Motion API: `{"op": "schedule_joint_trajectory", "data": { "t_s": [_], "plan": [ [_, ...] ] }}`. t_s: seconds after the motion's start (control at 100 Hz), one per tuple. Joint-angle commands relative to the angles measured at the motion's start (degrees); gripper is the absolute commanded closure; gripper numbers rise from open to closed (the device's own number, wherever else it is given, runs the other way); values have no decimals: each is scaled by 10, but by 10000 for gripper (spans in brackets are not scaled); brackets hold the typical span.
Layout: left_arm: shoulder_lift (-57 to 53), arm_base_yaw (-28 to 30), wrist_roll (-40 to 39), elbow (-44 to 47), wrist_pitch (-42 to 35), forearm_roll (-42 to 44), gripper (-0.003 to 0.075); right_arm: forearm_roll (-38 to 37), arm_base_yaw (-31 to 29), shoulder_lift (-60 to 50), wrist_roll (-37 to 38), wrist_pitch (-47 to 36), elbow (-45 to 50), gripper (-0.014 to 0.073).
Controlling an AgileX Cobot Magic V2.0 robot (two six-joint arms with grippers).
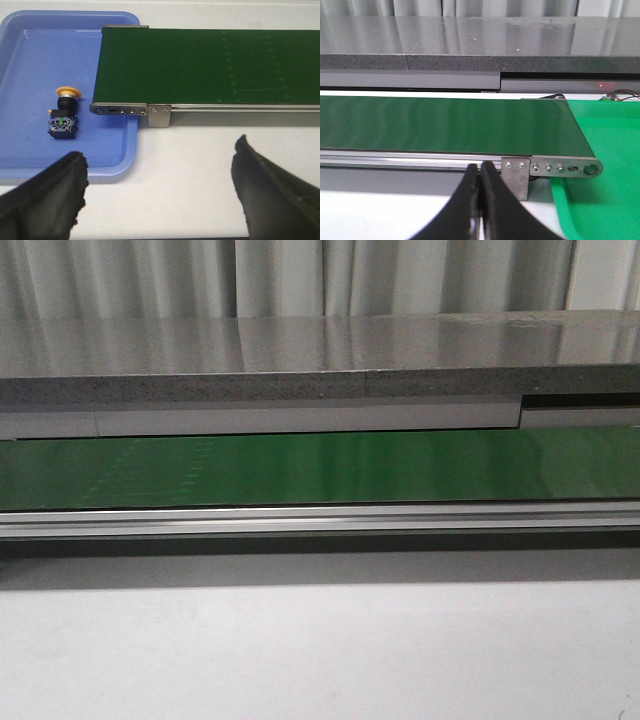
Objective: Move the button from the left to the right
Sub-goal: 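Lower the open left gripper onto the yellow-capped button in the blue tray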
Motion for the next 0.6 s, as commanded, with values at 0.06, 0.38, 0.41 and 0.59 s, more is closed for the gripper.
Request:
{"op": "schedule_joint_trajectory", "data": {
  "t_s": [0.06,0.38,0.41,0.59],
  "plan": [
    [37,-3,-5,-48,-15,12,142,-3,1,-11,0,-46,-9,661],
    [185,39,-5,-125,-20,82,142,-3,1,-11,0,-46,-9,661],
    [203,53,-5,-130,-27,81,142,-3,1,-11,0,-46,-9,661],
    [294,127,7,-147,-65,67,142,-3,1,-11,0,-46,-9,661]
  ]
}}
